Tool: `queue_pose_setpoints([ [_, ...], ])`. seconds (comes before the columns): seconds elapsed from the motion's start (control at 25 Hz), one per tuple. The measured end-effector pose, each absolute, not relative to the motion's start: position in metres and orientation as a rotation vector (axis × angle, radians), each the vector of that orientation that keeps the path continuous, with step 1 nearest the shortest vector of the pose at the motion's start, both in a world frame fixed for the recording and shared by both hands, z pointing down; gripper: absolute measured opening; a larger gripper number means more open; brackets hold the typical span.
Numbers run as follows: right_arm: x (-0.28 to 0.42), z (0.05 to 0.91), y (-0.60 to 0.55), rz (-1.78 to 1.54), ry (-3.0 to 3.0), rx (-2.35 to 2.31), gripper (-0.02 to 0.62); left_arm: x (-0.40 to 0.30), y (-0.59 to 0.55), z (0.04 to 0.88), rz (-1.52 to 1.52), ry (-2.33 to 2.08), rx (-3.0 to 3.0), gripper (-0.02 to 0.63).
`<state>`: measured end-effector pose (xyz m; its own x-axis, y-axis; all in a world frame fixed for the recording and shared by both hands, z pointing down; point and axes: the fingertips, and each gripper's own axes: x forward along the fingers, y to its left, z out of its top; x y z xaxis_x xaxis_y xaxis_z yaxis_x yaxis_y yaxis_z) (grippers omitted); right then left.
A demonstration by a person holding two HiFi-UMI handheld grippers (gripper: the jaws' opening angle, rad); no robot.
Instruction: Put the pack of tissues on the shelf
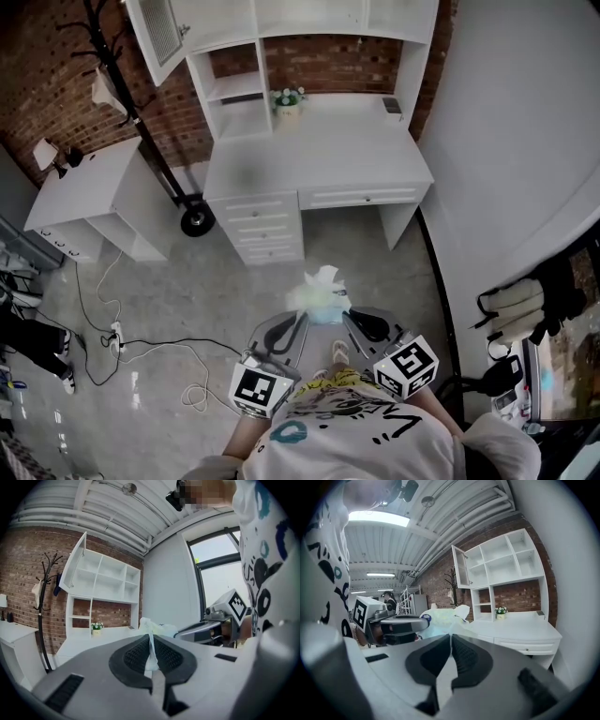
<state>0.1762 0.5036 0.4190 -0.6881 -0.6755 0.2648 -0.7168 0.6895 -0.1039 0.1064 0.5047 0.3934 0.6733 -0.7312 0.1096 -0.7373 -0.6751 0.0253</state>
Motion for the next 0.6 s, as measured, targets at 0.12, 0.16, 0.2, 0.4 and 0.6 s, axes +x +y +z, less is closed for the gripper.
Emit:
queue_pose_setpoints([
  [0.12,0.17,0.419,0.494,0.299,-2.708,1.097,0.031,0.1,0.495,0.394,0.148,-1.259,2.797,0.026],
  [0.16,0.168,0.419,0.489,0.297,-2.712,1.088,0.031,0.098,0.491,0.395,0.144,-1.268,2.794,0.026],
  [0.2,0.167,0.419,0.484,0.294,-2.716,1.081,0.031,0.097,0.486,0.395,0.137,-1.277,2.791,0.026],
  [0.4,0.163,0.422,0.448,0.297,-2.735,1.042,0.031,0.093,0.455,0.397,0.139,-1.32,2.77,0.026],
  [0.6,0.154,0.417,0.4,0.287,-2.762,0.978,0.031,0.085,0.414,0.393,0.158,-1.374,2.739,0.026],
])
